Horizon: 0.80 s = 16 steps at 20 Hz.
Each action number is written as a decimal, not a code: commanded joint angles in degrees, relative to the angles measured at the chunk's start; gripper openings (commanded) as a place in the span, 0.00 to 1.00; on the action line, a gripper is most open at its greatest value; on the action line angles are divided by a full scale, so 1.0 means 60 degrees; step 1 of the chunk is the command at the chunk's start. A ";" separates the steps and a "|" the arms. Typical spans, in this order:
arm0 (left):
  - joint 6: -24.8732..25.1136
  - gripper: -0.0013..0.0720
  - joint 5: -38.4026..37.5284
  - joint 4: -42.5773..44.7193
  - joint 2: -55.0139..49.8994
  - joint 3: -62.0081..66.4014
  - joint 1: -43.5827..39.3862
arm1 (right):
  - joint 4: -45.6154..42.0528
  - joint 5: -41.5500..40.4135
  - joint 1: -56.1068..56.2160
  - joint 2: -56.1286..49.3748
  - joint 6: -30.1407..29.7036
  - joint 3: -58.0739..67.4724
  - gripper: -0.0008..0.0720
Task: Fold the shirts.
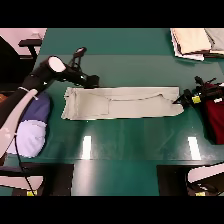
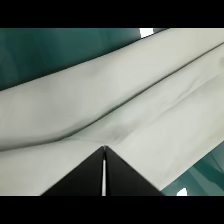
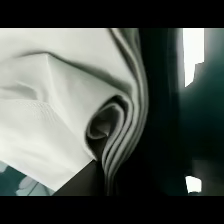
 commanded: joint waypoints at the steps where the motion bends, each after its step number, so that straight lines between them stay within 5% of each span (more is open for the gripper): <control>1: -0.0069 0.05 0.0747 -0.0452 -0.0750 0.0277 -0.0794 | 0.0197 0.0091 0.0324 0.0521 -0.0109 0.0514 0.03; 8: -0.0157 0.05 0.0117 -0.0481 -0.2940 0.2342 -0.1902 | 0.1202 0.0834 0.2131 0.2707 0.0583 0.2849 0.03; 16: -0.0492 0.05 -0.0310 -0.0546 -0.3789 0.3034 -0.2084 | 0.2197 0.0674 0.4390 0.3034 0.0936 0.4554 0.03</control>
